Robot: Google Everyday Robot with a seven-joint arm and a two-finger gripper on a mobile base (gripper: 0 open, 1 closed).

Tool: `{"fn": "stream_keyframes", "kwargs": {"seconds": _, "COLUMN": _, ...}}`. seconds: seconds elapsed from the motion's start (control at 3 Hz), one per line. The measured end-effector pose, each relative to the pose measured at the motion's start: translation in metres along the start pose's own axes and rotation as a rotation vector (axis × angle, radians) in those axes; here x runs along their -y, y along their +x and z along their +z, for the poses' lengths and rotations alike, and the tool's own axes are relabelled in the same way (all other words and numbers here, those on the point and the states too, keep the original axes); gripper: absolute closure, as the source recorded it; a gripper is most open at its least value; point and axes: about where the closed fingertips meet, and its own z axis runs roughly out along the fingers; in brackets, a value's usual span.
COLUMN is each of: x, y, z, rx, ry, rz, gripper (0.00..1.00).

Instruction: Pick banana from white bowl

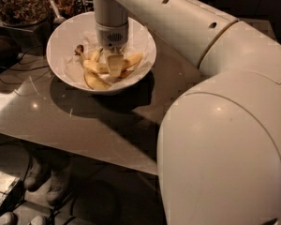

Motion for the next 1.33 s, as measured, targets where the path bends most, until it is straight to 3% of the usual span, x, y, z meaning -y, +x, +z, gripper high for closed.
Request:
{"fn": "stream_keyframes", "kwargs": {"seconds": 0.33, "x": 0.001, "y": -0.001, "z": 0.001, "rx": 0.001, "ry": 0.003, "rz": -0.001, "gripper": 0.95}}
{"fn": "stream_keyframes", "kwargs": {"seconds": 0.67, "x": -0.012, "y": -0.003, "z": -0.018, "rx": 0.038, "ry": 0.068, "rz": 0.007, "gripper": 1.00}}
{"fn": "stream_keyframes", "kwargs": {"seconds": 1.0, "x": -0.046, "y": -0.005, "z": -0.048, "rx": 0.097, "ry": 0.146, "rz": 0.024, "gripper": 1.00}}
{"fn": "stream_keyframes", "kwargs": {"seconds": 1.33, "x": -0.083, "y": -0.005, "z": -0.072, "rx": 0.112, "ry": 0.189, "rz": 0.055, "gripper": 1.00}}
